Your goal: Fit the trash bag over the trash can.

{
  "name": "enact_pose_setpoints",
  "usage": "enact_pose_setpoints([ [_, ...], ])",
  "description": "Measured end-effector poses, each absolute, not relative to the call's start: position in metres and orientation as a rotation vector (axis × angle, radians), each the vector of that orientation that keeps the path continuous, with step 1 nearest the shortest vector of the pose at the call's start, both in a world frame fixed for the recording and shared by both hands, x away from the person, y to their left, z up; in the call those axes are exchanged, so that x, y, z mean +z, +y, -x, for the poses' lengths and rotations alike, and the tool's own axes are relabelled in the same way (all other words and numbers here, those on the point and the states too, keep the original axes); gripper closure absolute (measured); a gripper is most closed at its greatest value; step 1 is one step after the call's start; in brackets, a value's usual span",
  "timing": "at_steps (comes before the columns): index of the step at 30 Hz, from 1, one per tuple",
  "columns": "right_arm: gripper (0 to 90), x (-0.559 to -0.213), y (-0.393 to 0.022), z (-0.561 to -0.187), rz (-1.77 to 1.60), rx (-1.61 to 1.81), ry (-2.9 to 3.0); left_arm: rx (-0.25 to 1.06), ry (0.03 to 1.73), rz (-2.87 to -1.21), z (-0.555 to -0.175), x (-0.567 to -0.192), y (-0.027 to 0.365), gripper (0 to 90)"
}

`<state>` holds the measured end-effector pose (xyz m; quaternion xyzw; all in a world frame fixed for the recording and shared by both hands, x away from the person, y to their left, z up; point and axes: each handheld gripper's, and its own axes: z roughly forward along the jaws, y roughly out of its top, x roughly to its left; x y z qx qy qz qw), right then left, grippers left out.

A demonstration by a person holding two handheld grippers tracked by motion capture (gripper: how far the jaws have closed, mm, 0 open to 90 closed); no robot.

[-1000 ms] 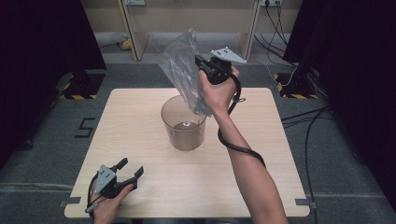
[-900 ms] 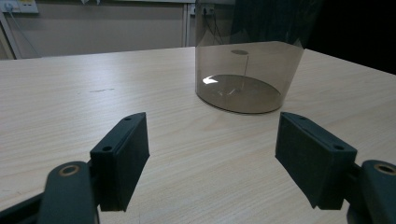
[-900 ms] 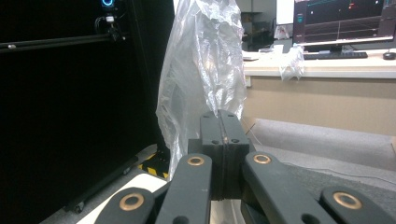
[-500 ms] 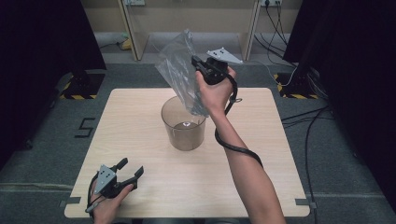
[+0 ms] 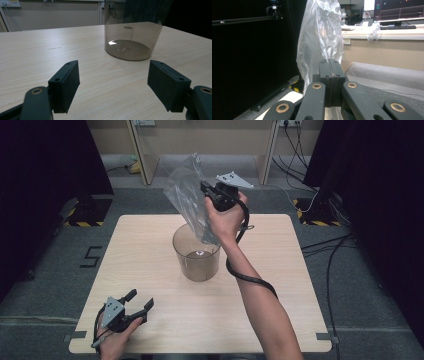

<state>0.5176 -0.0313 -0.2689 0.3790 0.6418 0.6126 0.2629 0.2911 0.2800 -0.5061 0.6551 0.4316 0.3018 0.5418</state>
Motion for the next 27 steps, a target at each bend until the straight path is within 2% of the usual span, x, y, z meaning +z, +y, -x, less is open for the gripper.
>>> enact_pose_setpoints([
  [27, 90.0, -0.273, -0.017, -0.520, -1.015, 1.668, 1.755, 0.717, 1.023, -1.554, -0.291, -0.506, 0.279, 24.6],
])
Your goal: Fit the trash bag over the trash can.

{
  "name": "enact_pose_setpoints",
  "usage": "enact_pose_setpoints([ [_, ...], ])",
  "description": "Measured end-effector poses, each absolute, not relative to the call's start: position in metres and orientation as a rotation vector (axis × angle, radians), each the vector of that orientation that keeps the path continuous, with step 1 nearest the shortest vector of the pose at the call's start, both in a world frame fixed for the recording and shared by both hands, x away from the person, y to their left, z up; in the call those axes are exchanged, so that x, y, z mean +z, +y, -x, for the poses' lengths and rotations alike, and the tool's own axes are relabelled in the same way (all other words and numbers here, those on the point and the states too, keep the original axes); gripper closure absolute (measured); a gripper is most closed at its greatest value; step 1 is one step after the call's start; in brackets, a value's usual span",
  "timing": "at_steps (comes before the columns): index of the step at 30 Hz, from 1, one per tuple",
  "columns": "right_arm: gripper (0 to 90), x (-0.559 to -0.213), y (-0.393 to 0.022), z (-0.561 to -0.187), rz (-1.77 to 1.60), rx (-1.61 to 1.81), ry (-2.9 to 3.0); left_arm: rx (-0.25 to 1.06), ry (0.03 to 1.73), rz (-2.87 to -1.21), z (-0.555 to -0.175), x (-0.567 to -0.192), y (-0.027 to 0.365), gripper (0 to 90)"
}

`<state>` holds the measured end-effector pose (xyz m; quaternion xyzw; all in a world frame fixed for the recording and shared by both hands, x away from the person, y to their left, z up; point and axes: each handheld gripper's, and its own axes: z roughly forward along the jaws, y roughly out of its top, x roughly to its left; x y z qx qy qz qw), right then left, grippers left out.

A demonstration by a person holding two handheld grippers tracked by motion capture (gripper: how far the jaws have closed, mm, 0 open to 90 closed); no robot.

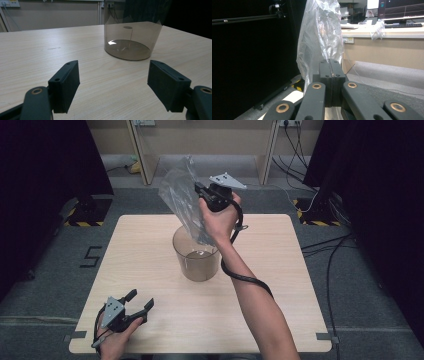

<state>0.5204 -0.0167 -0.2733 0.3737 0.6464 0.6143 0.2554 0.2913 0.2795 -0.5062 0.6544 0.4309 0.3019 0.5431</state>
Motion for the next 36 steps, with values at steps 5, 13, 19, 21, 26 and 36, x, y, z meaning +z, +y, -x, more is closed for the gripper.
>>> enact_pose_setpoints([
  [5, 90.0, -0.273, -0.015, -0.520, -1.014, 1.673, 1.756, 0.716, 1.022, -1.555, -0.291, -0.506, 0.279, 24.6],
  [13, 90.0, -0.275, -0.011, -0.521, -1.016, 1.678, 1.763, 0.716, 1.021, -1.555, -0.291, -0.506, 0.279, 24.5],
  [19, 90.0, -0.276, -0.008, -0.521, -1.011, 1.675, 1.775, 0.716, 1.021, -1.556, -0.291, -0.506, 0.279, 24.6],
  [21, 90.0, -0.277, -0.008, -0.521, -1.011, 1.675, 1.774, 0.715, 1.021, -1.556, -0.291, -0.506, 0.279, 24.6],
  [26, 90.0, -0.277, -0.007, -0.521, -1.013, 1.677, 1.774, 0.715, 1.020, -1.557, -0.291, -0.506, 0.279, 24.6],
  [36, 90.0, -0.283, -0.004, -0.519, -1.013, 1.668, 1.783, 0.717, 1.016, -1.563, -0.291, -0.507, 0.278, 24.6],
])
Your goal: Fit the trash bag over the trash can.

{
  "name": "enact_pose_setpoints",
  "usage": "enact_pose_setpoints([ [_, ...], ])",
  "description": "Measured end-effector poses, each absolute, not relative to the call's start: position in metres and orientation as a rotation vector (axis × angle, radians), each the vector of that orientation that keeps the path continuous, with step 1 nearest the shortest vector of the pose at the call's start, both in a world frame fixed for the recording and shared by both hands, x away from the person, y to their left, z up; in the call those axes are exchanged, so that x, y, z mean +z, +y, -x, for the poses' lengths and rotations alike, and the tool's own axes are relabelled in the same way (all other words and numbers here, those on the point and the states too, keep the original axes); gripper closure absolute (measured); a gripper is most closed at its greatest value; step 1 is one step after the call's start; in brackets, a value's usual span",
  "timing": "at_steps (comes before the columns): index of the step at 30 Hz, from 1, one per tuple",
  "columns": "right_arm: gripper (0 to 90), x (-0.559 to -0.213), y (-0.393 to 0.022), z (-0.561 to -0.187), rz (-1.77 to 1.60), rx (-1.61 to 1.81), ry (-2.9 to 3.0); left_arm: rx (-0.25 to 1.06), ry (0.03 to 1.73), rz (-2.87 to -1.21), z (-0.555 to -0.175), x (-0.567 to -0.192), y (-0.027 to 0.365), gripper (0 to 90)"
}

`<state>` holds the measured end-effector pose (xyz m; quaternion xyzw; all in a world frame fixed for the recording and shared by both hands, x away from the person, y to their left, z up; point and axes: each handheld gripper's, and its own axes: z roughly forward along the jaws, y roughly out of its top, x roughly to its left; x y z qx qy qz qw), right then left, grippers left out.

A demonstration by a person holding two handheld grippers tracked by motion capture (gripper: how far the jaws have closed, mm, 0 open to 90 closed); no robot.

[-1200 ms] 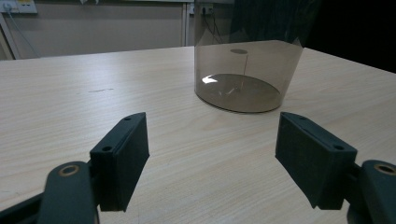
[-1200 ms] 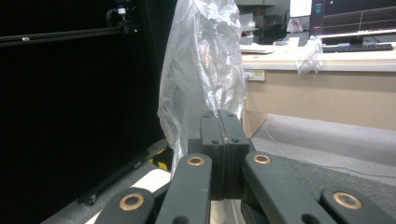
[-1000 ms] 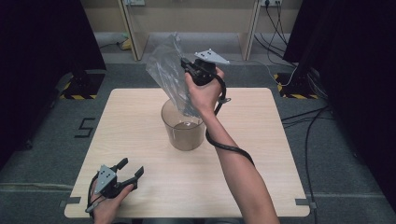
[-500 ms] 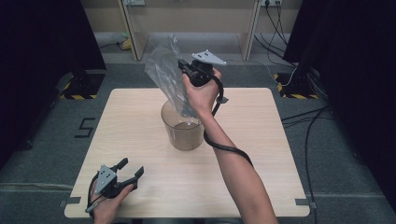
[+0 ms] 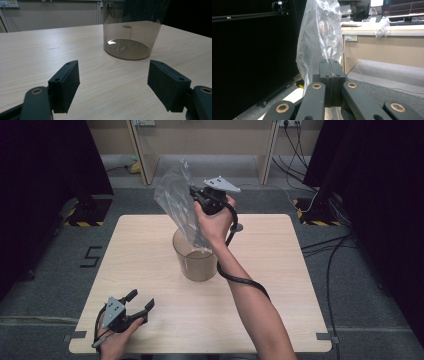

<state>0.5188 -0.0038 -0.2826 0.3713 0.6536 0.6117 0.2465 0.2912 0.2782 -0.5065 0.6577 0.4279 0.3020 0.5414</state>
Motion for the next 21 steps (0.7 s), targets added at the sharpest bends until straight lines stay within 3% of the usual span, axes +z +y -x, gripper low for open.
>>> enact_pose_setpoints([
  [21, 90.0, -0.304, -0.008, -0.518, -1.037, 1.633, 1.836, 0.708, 1.016, -1.554, -0.293, -0.506, 0.278, 24.5],
])
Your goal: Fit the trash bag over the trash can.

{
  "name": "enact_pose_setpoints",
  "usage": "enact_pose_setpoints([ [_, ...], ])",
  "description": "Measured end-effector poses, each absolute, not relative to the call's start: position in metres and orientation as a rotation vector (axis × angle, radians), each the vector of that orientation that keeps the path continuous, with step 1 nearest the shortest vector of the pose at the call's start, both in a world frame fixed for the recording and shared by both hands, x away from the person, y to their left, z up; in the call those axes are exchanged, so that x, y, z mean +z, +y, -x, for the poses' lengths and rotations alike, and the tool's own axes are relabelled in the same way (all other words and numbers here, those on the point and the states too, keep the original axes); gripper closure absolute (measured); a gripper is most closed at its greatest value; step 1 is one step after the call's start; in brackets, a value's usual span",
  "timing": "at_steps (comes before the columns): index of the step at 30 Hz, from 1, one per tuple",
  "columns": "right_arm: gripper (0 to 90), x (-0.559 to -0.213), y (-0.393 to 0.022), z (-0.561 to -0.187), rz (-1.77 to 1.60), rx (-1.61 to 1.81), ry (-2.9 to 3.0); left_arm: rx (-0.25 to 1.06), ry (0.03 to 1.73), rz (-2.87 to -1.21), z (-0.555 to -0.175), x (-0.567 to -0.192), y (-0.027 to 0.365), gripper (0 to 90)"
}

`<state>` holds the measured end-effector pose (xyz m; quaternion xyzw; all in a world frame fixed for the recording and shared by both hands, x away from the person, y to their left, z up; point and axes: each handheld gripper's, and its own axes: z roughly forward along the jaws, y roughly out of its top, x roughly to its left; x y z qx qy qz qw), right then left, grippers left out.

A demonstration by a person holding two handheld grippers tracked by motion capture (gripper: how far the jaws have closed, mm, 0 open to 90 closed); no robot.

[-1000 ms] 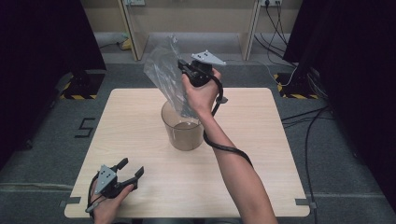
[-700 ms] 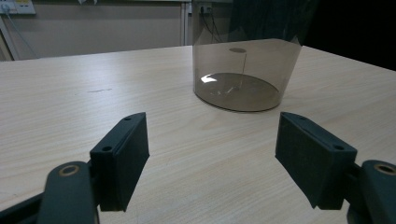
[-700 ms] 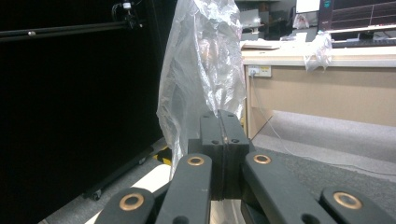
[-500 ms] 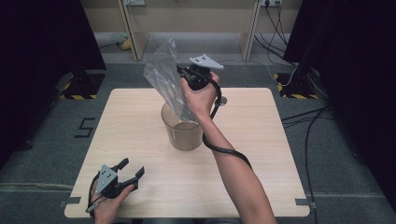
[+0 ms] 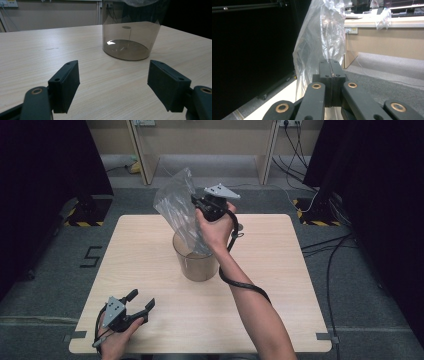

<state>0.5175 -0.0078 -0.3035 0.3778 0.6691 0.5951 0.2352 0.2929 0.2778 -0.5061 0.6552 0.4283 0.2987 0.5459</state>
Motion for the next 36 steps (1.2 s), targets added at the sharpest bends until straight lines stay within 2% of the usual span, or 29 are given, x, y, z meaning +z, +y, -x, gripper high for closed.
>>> enact_pose_setpoints([
  [9, 87.6, -0.315, -0.017, -0.517, -1.064, 1.598, 1.901, 0.681, 1.033, -1.484, -0.305, -0.493, 0.285, 25.0],
  [15, 81.0, -0.319, -0.028, -0.516, -1.083, 1.565, 1.941, 0.622, 1.007, -1.429, -0.340, -0.469, 0.280, 25.8],
  [16, 77.1, -0.319, -0.032, -0.515, -1.088, 1.547, 1.966, 0.600, 1.001, -1.410, -0.356, -0.461, 0.276, 26.0],
  [18, 74.8, -0.319, -0.037, -0.515, -1.085, 1.528, 1.975, 0.589, 0.998, -1.408, -0.365, -0.457, 0.274, 26.2],
  [21, 71.6, -0.320, -0.043, -0.515, -1.096, 1.506, 2.007, 0.559, 1.005, -1.396, -0.397, -0.443, 0.266, 26.8],
  [30, 68.4, -0.327, -0.061, -0.514, -1.129, 1.465, 2.033, 0.484, 1.027, -1.372, -0.451, -0.412, 0.249, 30.7],
  [36, 65.6, -0.335, -0.069, -0.511, -1.150, 1.438, 2.053, 0.459, 0.991, -1.393, -0.470, -0.396, 0.232, 30.7],
])
